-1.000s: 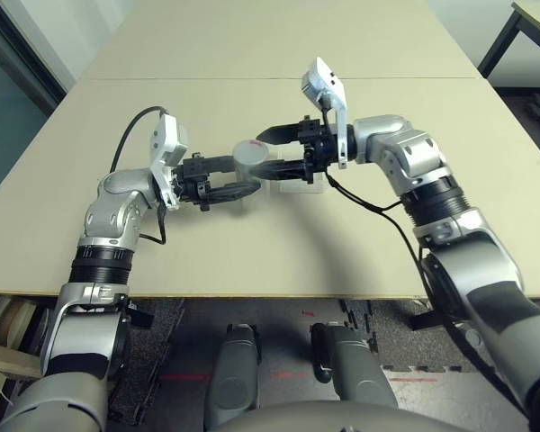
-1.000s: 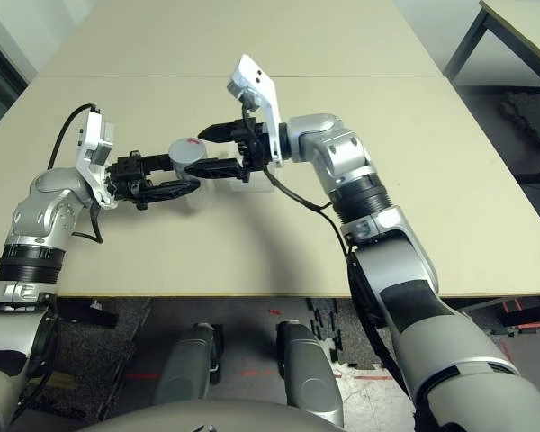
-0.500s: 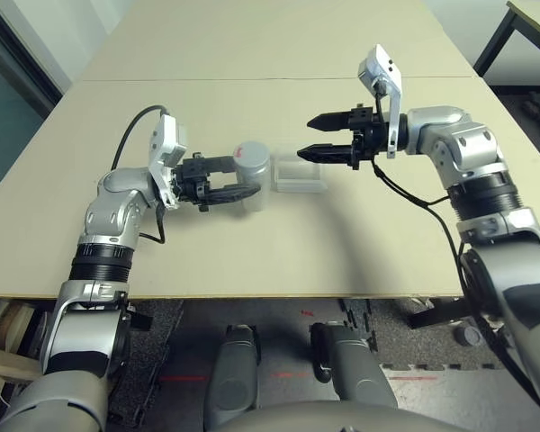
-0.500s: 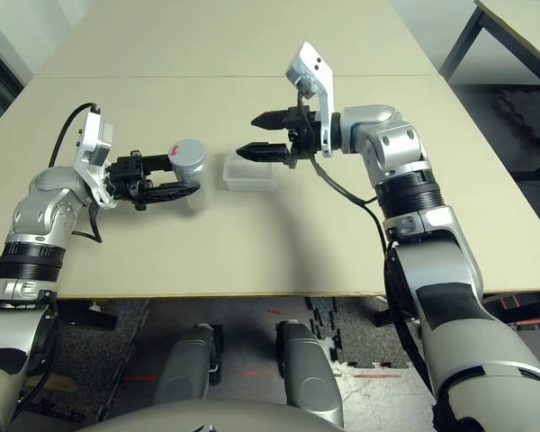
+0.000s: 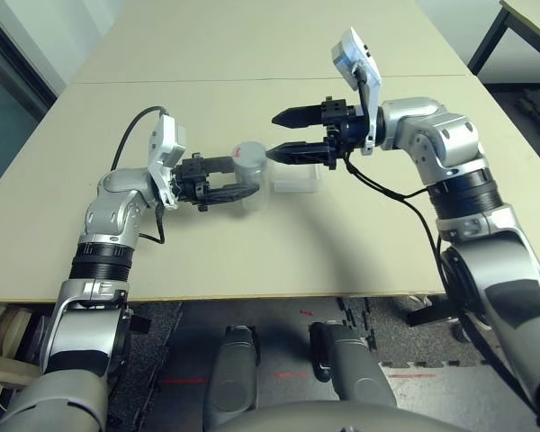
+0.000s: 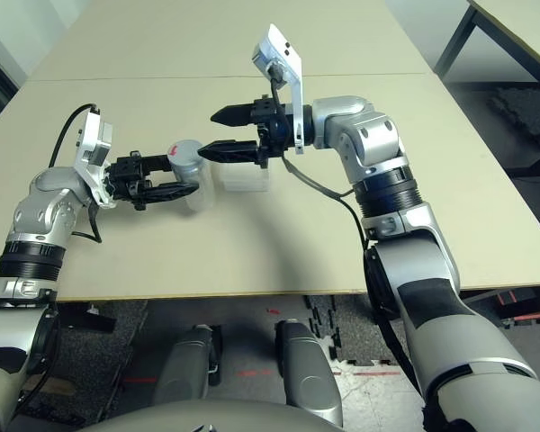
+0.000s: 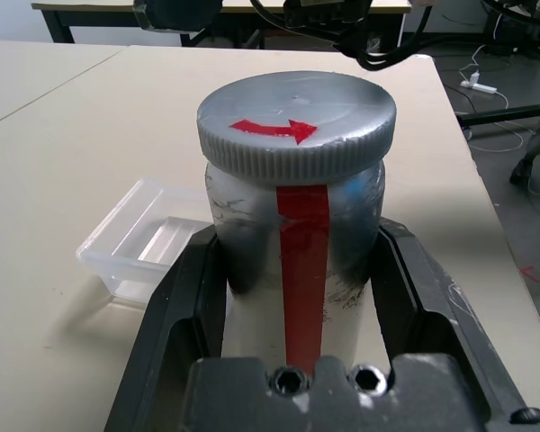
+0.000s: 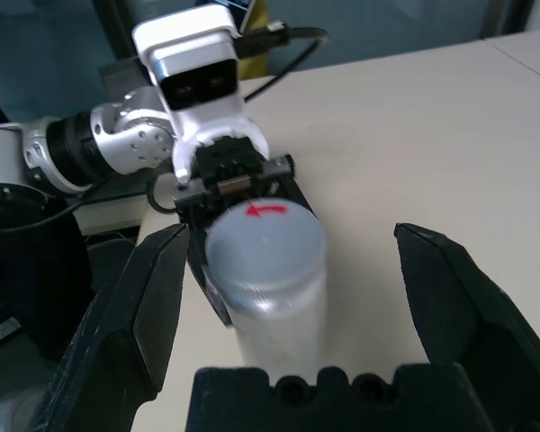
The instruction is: Pour the medicine from the bottle into the box.
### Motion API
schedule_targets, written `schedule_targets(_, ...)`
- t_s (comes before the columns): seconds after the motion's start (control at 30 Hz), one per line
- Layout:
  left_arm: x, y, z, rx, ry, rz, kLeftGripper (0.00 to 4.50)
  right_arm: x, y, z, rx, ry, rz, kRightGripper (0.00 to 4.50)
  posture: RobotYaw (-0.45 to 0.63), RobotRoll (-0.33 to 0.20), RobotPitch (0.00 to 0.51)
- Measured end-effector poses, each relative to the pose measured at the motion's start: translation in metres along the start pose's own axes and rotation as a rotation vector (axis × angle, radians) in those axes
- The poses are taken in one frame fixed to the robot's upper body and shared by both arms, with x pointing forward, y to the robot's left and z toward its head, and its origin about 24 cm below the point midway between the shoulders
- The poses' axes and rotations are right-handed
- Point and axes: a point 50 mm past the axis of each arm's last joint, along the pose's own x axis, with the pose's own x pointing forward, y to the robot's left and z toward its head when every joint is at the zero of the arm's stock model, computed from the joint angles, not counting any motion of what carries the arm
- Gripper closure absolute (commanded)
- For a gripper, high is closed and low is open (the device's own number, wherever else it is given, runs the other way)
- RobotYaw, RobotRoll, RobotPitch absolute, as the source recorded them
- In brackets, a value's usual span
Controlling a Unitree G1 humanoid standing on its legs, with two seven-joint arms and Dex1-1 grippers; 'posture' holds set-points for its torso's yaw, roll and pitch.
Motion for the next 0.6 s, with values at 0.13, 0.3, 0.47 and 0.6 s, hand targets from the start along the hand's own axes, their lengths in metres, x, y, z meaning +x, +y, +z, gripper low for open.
schedule_targets(0.13, 0.000, 0.000, 0.000, 0.000, -0.001, 0.007, 2.01, 0.011, 0.003, -0.002, 0.000, 0.012, 0.023, 0.00, 0.05, 0.000, 0.130)
schedule_targets(0.3, 0.002, 0.000, 0.000, 0.000, -0.005, 0.007, 2.01, 0.018, 0.006, -0.002, -0.040, 0.024, 0.037, 0.00, 0.05, 0.000, 0.129)
schedule_targets(0.47, 0.002, 0.000, 0.000, -0.001, -0.008, 0.011, 2.01, 0.024, 0.008, -0.005, -0.075, 0.040, 0.048, 0.00, 0.05, 0.000, 0.129)
schedule_targets(0.6, 0.003, 0.000, 0.000, 0.001, -0.008, 0.011, 2.01, 0.026, 0.008, -0.004, -0.091, 0.037, 0.050, 0.00, 0.06, 0.000, 0.129)
